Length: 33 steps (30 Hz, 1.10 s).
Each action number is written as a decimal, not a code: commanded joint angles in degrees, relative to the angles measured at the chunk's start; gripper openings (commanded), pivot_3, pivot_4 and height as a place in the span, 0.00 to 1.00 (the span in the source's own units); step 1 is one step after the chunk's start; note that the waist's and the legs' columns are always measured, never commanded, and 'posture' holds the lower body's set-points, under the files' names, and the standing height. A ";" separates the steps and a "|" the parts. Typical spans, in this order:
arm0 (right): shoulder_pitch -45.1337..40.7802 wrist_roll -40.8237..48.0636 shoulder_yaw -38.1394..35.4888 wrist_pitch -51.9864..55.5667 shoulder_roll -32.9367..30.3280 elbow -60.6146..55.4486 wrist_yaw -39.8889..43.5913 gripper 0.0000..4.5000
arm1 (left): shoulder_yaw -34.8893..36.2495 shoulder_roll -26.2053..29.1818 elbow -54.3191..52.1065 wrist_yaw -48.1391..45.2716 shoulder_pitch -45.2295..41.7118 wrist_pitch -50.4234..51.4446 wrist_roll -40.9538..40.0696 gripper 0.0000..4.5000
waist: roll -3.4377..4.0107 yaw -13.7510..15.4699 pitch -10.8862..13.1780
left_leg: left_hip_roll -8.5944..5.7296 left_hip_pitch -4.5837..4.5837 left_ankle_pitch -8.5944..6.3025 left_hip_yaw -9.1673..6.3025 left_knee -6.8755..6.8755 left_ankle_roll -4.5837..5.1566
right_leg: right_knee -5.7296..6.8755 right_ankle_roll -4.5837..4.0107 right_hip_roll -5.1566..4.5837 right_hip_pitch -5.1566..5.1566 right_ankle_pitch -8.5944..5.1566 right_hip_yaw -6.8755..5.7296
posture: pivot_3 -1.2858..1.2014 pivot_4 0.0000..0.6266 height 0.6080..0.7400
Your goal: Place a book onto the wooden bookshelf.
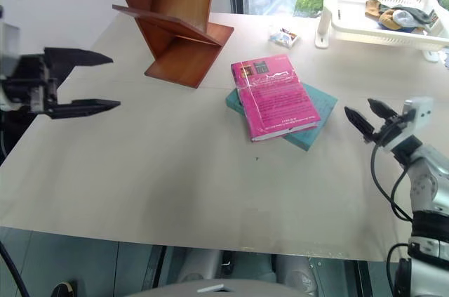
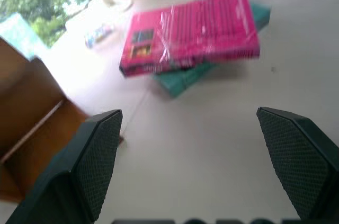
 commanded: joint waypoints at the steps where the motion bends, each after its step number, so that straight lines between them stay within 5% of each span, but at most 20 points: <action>1: -5.70 -2.09 1.54 -2.93 0.96 5.40 1.07 1.00 | 4.51 0.73 -0.84 -0.40 2.63 5.37 -3.71 0.99 | 0.01 -0.26 0.01 | 0.02 -0.03 0.00 0.01 -0.01 0.00 | 0.04 0.00 0.02 -0.06 0.00 0.01 | 0.52 0.24 1.00; 19: -28.55 -14.60 7.42 -5.28 4.80 37.09 -7.04 1.00 | 14.28 -1.90 -5.38 3.33 20.24 10.28 -3.29 0.99 | 0.00 -1.27 0.13 | 0.19 -0.08 0.08 0.22 0.24 -0.13 | 0.77 -0.04 -0.06 -0.51 -0.02 0.29 | 0.52 0.24 1.00; 33: -28.16 -18.74 12.35 -6.35 7.00 42.36 11.86 1.00 | 14.77 -1.82 -4.34 3.42 22.33 7.85 -1.23 0.99 | 0.00 -1.54 0.14 | 0.20 -0.06 0.08 0.26 0.22 -0.13 | 0.78 -0.04 -0.04 -0.52 -0.02 0.33 | 0.52 0.24 1.00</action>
